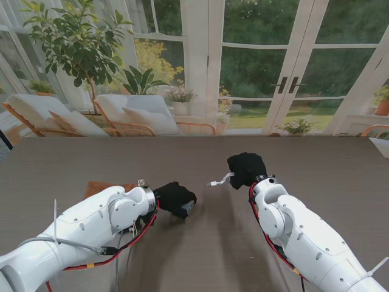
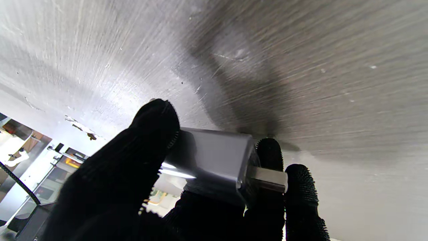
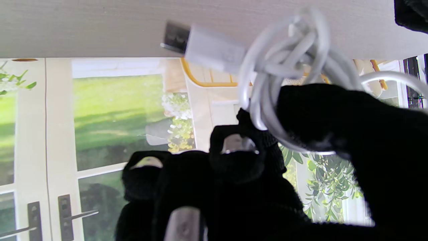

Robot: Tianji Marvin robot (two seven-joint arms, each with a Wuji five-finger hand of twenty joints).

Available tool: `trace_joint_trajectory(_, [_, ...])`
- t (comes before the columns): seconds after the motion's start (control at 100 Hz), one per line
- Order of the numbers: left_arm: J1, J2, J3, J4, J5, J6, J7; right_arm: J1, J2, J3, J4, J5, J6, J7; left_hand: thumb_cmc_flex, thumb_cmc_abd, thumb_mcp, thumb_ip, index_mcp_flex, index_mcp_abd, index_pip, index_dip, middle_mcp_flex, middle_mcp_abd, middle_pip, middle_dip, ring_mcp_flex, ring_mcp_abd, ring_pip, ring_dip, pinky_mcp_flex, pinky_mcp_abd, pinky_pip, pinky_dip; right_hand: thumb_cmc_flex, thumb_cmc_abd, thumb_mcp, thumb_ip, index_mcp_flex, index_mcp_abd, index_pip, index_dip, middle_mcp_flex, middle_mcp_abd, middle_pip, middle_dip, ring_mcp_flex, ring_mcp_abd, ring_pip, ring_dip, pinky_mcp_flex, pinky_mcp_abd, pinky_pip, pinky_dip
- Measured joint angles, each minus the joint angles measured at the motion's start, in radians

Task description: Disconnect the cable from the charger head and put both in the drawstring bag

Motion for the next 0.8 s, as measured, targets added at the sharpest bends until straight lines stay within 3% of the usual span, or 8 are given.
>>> trace_joint_trajectory(0.09, [-0.003, 0.001, 0.003, -0.007, 0.001, 0.009, -0.012, 0.000, 0.000, -0.001, 0.003, 0.002, 0.000, 0.000, -0.038, 0.014, 0.037, 0.002, 0.005, 0.000, -0.090, -0.063, -0.034, 0.004, -0.115, -0.133, -0.044, -0.006, -0.021, 0.000, -0.021, -0.008, -0.043, -0.014, 0.000, 0.000, 0.000, 0.000, 0.000, 0.000, 0.000, 0.000, 0.000, 0.000, 0.000, 0.001, 0.000, 0.000, 0.000, 0.000, 0.000, 0.000, 0.000, 0.000])
trace_joint_trajectory(0.22, [-0.010, 0.008, 0.013, -0.025, 0.000, 0.027, -0.041, 0.001, -0.001, -0.002, 0.006, 0.007, 0.000, 0.000, -0.040, 0.037, 0.039, 0.004, 0.005, 0.001, -0.169, -0.116, -0.067, 0.004, -0.174, -0.196, -0.077, -0.010, -0.031, -0.004, -0.045, -0.014, -0.119, -0.037, 0.000, 0.000, 0.000, -0.001, 0.000, 0.000, 0.000, 0.000, 0.000, 0.000, 0.000, 0.001, 0.000, 0.000, 0.000, 0.000, 0.000, 0.000, 0.000, 0.000])
trace_joint_trajectory(0.29, [-0.014, 0.009, 0.018, -0.028, -0.003, 0.032, -0.048, 0.001, -0.002, -0.002, 0.007, 0.011, 0.001, 0.000, -0.059, 0.047, 0.052, 0.022, 0.005, 0.002, -0.193, -0.133, -0.073, 0.005, -0.199, -0.220, -0.093, -0.012, -0.035, -0.018, -0.057, -0.017, -0.164, -0.047, 0.000, 0.000, 0.000, -0.001, 0.000, 0.000, 0.000, 0.000, 0.000, 0.000, 0.000, 0.001, 0.000, 0.000, 0.000, 0.000, 0.000, 0.000, 0.000, 0.000])
trace_joint_trajectory(0.34, [-0.015, 0.009, 0.019, -0.031, -0.003, 0.036, -0.052, 0.001, -0.002, -0.002, 0.008, 0.013, 0.001, 0.000, -0.062, 0.048, 0.052, 0.022, 0.005, 0.002, -0.205, -0.141, -0.087, 0.005, -0.222, -0.234, -0.113, -0.024, -0.075, -0.052, -0.060, -0.021, -0.191, -0.053, 0.000, 0.000, 0.000, -0.001, 0.000, 0.000, 0.000, 0.000, 0.000, 0.000, 0.000, 0.001, 0.000, 0.000, 0.000, 0.000, 0.000, 0.000, 0.000, 0.000])
trace_joint_trajectory(0.39, [-0.015, 0.010, 0.019, -0.035, -0.002, 0.042, -0.059, 0.001, -0.002, -0.002, 0.008, 0.014, 0.002, 0.000, -0.069, 0.057, 0.052, 0.023, 0.003, 0.003, -0.217, -0.148, -0.099, 0.006, -0.230, -0.258, -0.147, -0.030, -0.316, -0.174, -0.070, -0.024, -0.227, -0.065, 0.000, 0.000, 0.000, -0.001, 0.000, 0.000, 0.000, 0.000, 0.000, 0.000, 0.000, 0.001, 0.000, 0.000, 0.000, 0.000, 0.000, 0.000, 0.000, 0.000])
trace_joint_trajectory(0.47, [-0.012, 0.014, 0.018, -0.044, -0.003, 0.057, -0.080, 0.001, -0.003, -0.003, 0.009, 0.015, 0.005, 0.000, -0.072, 0.065, 0.052, 0.024, 0.001, 0.005, -0.233, -0.162, -0.145, 0.006, -0.261, -0.273, -0.175, -0.038, -0.457, -0.237, -0.072, -0.025, -0.277, -0.076, 0.000, 0.000, 0.000, -0.002, 0.000, 0.000, 0.000, 0.000, 0.000, 0.000, 0.000, 0.001, 0.000, 0.000, 0.000, 0.000, 0.000, 0.000, 0.000, 0.000])
trace_joint_trajectory(0.62, [-0.012, 0.021, 0.018, -0.064, -0.025, 0.079, -0.123, 0.002, -0.004, -0.005, 0.010, 0.017, 0.008, -0.001, -0.133, 0.167, 0.000, 0.056, -0.061, 0.003, -0.269, -0.200, -0.183, 0.008, -0.291, -0.313, -0.200, -0.042, -0.529, -0.283, -0.093, -0.029, -0.390, -0.102, 0.000, 0.000, 0.000, -0.002, 0.000, 0.000, 0.000, 0.000, 0.000, 0.000, 0.000, 0.001, 0.000, 0.000, 0.000, 0.000, 0.000, 0.000, 0.000, 0.000])
trace_joint_trajectory(0.8, [-0.011, 0.022, 0.017, -0.064, -0.030, 0.080, -0.124, 0.002, -0.005, -0.005, 0.011, 0.021, 0.009, -0.001, -0.135, 0.167, -0.010, 0.056, -0.061, -0.001, -0.269, -0.203, -0.193, 0.004, -0.291, -0.325, -0.200, -0.049, -0.551, -0.285, -0.095, -0.029, -0.430, -0.102, 0.000, 0.000, 0.000, -0.008, 0.000, 0.000, 0.000, 0.000, 0.000, 0.000, 0.000, 0.002, 0.000, 0.000, 0.000, 0.000, 0.000, 0.000, 0.000, 0.000])
